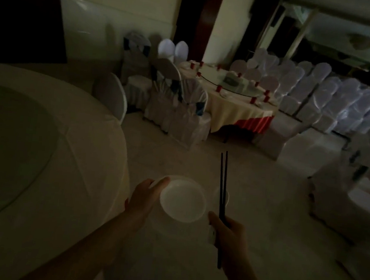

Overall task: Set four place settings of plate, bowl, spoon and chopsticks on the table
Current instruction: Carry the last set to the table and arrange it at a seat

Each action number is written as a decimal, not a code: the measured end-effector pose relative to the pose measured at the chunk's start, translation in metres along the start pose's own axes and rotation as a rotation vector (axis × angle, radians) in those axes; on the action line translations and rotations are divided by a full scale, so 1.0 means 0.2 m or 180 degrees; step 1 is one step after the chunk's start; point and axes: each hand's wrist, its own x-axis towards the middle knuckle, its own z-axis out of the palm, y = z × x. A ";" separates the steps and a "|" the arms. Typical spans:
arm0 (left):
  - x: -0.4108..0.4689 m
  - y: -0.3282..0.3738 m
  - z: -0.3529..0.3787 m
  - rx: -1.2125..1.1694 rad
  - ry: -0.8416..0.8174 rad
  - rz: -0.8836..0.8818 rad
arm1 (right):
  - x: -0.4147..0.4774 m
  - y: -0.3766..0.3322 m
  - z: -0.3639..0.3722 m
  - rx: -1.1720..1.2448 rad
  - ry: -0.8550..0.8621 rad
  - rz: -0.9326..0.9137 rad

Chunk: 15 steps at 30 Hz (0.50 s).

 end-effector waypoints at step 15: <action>1.36 0.50 0.32 -0.0715 0.1000 -0.0096 | 1.84 -0.54 0.46 -0.0107 -0.1281 -0.0251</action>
